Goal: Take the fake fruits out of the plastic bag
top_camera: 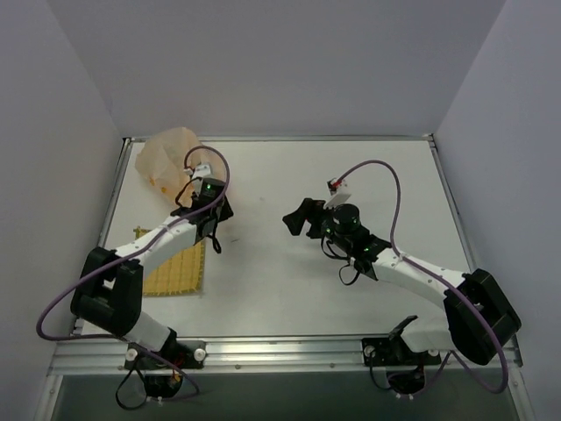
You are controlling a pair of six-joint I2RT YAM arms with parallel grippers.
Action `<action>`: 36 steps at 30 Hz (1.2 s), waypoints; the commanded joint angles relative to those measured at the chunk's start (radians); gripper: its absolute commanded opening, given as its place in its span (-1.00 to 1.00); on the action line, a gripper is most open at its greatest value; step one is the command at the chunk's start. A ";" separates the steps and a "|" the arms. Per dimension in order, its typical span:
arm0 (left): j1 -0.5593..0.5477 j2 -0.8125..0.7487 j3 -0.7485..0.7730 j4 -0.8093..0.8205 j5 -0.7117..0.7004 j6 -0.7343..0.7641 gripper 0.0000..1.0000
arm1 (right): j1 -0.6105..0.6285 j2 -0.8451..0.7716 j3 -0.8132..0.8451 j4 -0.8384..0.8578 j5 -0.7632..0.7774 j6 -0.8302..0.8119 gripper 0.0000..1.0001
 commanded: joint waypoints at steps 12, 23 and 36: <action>-0.055 -0.386 0.083 -0.225 -0.118 0.151 0.50 | 0.088 0.211 0.296 -0.012 0.117 -0.048 0.94; 0.236 -0.273 0.076 -0.150 -0.043 0.106 0.41 | 0.179 0.553 0.735 -0.145 -0.074 -0.160 1.00; 0.252 -0.062 0.323 -0.325 -0.008 0.329 0.42 | 0.165 0.880 1.068 -0.226 -0.020 -0.182 0.09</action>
